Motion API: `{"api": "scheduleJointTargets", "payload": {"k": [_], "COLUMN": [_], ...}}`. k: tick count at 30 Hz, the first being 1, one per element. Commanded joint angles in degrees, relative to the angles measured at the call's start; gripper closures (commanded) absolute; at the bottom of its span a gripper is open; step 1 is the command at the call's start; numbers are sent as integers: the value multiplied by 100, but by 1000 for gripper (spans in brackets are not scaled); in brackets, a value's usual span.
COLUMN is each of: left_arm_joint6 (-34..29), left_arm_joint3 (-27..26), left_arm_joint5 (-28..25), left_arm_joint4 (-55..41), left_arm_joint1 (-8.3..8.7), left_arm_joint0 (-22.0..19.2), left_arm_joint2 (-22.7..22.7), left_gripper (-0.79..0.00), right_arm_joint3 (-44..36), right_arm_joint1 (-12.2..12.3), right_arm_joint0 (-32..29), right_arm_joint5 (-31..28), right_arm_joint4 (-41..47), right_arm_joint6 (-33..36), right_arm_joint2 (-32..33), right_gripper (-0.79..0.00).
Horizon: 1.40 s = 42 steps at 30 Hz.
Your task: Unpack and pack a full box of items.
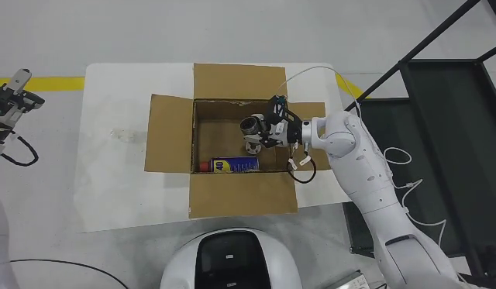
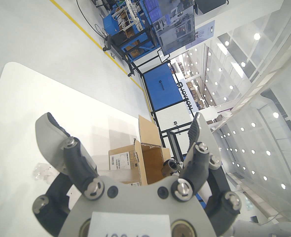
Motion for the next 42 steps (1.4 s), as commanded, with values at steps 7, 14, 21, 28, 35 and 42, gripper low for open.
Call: {"api": "scheduleJointTargets", "payload": {"k": [7, 14, 21, 28, 35, 42], "left_arm_joint6": [0, 0, 0, 0, 0, 0], "left_arm_joint3": [0, 0, 0, 0, 0, 0], "left_arm_joint5": [0, 0, 0, 0, 0, 0], "left_arm_joint4": [0, 0, 0, 0, 0, 0], "left_arm_joint1": [0, 0, 0, 0, 0, 0], "left_arm_joint0": [0, 0, 0, 0, 0, 0], "left_arm_joint2": [0, 0, 0, 0, 0, 0], "left_gripper": [-785, -785, -785, -785, -785, -785], "right_arm_joint3": [-22, -580, -1055, -1177, -1177, -1118], "right_arm_joint1": [1, 244, 599, 723, 723, 726], "right_arm_joint0": [-20, -553, -1726, -2297, -2297, -2413], "right_arm_joint5": [48, -229, -229, -229, -229, 0], "right_arm_joint4": [12, 463, -221, -605, -605, -635], "right_arm_joint6": [-68, -985, -2291, -2894, -2894, -3030], "right_arm_joint2": [7, 752, 2197, 2664, 2664, 2742], "right_gripper": [0, 0, 0, 0, 0, 0]}}
